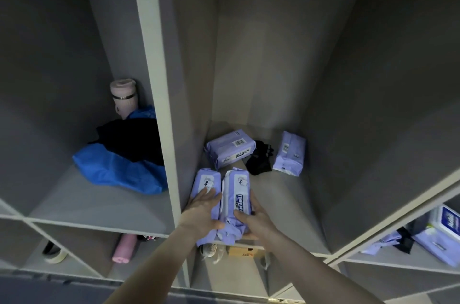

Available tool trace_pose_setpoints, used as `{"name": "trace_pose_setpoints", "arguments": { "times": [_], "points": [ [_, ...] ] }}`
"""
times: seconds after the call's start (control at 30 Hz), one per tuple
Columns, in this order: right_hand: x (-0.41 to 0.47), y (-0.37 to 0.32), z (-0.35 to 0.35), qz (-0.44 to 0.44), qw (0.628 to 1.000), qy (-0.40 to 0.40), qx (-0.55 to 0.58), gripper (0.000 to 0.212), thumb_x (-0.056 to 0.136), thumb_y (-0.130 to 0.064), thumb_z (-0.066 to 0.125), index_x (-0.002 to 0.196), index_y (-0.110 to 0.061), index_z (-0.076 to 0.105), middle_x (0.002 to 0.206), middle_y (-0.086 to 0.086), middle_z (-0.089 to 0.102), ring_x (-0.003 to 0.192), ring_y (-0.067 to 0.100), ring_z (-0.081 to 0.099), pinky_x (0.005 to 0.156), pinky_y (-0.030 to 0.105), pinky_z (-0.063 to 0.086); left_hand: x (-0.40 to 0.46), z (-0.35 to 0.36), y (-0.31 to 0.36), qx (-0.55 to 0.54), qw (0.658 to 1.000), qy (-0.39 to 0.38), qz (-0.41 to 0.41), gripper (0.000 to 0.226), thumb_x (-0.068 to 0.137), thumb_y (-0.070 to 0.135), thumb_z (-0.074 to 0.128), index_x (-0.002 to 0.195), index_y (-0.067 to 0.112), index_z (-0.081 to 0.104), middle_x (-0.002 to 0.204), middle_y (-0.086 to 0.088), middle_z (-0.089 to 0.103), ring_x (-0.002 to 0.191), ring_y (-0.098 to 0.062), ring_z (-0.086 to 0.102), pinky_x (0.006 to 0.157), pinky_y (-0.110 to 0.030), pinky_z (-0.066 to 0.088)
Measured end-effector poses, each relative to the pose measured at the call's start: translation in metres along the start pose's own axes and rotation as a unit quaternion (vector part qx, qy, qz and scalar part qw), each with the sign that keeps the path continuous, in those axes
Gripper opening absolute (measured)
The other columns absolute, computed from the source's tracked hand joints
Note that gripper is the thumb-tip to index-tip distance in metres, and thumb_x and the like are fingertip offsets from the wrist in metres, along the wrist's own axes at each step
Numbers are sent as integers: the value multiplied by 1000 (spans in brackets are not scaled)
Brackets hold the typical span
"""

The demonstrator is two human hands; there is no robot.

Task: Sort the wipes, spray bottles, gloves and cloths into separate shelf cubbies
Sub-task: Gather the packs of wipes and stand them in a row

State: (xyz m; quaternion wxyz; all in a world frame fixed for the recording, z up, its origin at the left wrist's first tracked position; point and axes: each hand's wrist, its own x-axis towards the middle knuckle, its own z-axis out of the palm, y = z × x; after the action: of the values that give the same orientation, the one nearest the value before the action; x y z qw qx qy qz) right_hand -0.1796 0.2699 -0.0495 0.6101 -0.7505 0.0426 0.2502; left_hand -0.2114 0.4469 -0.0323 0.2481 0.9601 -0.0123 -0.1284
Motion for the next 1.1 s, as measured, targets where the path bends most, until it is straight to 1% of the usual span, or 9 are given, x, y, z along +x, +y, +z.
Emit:
{"name": "trace_pose_setpoints", "arguments": {
  "times": [0.1, 0.27, 0.5, 0.67, 0.73, 0.8, 0.83, 0.93, 1.1],
  "points": [
    [0, -4, -6, -13, 1000, -13, -23, 56, 85, -4, 64, 131, -28, 42, 113, 2, 67, 92, 14, 66, 71, 17, 54, 2, 0, -1, 81, 996, -29, 8, 90, 85, 37, 64, 151, 22, 4, 160, 1, -5, 148, -16, -6, 120, -30, 5],
    [-15, 4, -7, -13, 999, -21, -48, 66, 76, -15, 70, 133, -33, 42, 113, 0, 69, 98, 21, 67, 88, 45, 55, 11, -6, 2, 128, 990, -57, -4, 83, 90, 31, 58, 151, 24, 2, 160, 2, -11, 147, -17, -11, 120, -36, 8],
    [-12, -11, -31, 4, 988, -145, -59, 61, 75, 8, 67, 116, -30, 40, 75, -6, 73, 61, 2, 66, 55, 19, 51, 24, -6, 2, 122, 991, -43, -20, 81, 92, 30, 56, 150, 32, 0, 158, 4, -18, 146, -16, -18, 120, -38, 1],
    [-4, -23, -42, 49, 962, -186, -192, 69, 69, -18, 69, 128, -39, 40, 77, -15, 69, 53, -4, 58, 49, 20, 43, 29, -7, 1, 102, 995, -6, -17, 76, 91, 32, 56, 150, 32, 8, 160, 1, -12, 147, -18, -14, 120, -35, 2],
    [4, -35, -49, 20, 945, -181, -272, 43, 76, -24, 72, 113, -39, 57, 65, -25, 67, 47, -10, 54, 54, 20, 43, 30, -11, 1, 67, 998, -12, -17, 71, 92, 36, 54, 150, 31, 13, 160, 1, -5, 148, -17, -9, 120, -33, 3],
    [27, -60, -56, -69, 929, -84, -354, 9, 81, -33, 71, 80, -41, 67, 65, -21, 68, 59, -10, 59, 68, 23, 47, 30, -14, 6, 22, 1000, 8, -12, 65, 94, 48, 45, 149, 35, 14, 161, 3, 2, 148, -16, -4, 120, -34, 5],
    [42, -75, -59, -108, 912, -31, -394, 6, 81, -38, 69, 87, -39, 69, 83, -14, 72, 78, -1, 65, 78, 29, 50, 30, -14, 9, 6, 1000, 13, -5, 68, 91, 59, 42, 149, 38, 14, 160, 6, 1, 148, -16, -5, 119, -36, 3],
    [88, -115, -51, -164, 851, 1, -498, 65, 85, -32, 64, 143, -29, 35, 142, 3, 45, 131, 24, 41, 100, 31, 40, 29, -4, 17, -7, 998, -21, 56, 94, 61, 90, 30, 144, 51, 13, 157, 22, -8, 145, -12, -18, 114, -43, -15],
    [147, -144, -27, -217, 756, -81, -613, 93, 81, -30, 70, 150, -24, 8, 157, 0, 16, 144, 22, 15, 114, 28, 21, 25, 1, 8, 15, 995, 25, 94, 81, 60, 88, 33, 134, 64, 12, 154, 29, -6, 141, -2, -20, 107, -34, -26]
  ]
}}
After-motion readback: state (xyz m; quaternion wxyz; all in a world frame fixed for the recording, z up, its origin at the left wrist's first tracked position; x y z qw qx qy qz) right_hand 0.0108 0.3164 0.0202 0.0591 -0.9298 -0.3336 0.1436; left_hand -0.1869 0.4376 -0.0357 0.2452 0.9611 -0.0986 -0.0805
